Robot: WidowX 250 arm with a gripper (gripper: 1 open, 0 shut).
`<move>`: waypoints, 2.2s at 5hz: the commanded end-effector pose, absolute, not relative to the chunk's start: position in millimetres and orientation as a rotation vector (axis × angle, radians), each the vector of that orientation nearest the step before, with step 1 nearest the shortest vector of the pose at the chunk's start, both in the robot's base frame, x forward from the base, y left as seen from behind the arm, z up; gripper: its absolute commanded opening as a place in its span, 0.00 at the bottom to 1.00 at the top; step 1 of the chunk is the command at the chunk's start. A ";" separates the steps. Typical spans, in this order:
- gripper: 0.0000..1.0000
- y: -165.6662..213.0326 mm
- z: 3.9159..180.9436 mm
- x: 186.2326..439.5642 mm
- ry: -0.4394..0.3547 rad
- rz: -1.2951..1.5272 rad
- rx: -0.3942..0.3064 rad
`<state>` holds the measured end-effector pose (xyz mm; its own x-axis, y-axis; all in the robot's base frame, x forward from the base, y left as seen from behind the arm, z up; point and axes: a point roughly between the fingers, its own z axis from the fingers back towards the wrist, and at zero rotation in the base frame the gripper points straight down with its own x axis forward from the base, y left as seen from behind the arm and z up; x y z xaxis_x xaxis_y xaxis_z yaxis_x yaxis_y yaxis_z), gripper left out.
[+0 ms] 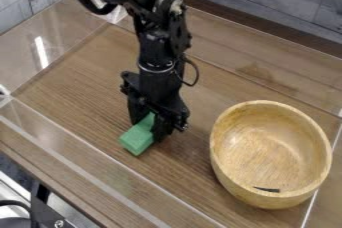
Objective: Put green stick into wooden bowl
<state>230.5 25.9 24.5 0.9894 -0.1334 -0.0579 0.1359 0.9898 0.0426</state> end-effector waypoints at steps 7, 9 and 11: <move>0.00 -101.3 128.7 269.4 -0.140 -0.130 -0.096; 0.00 -110.9 115.3 256.2 -0.122 -0.177 -0.102; 0.00 -99.6 105.0 249.5 -0.108 -0.182 -0.098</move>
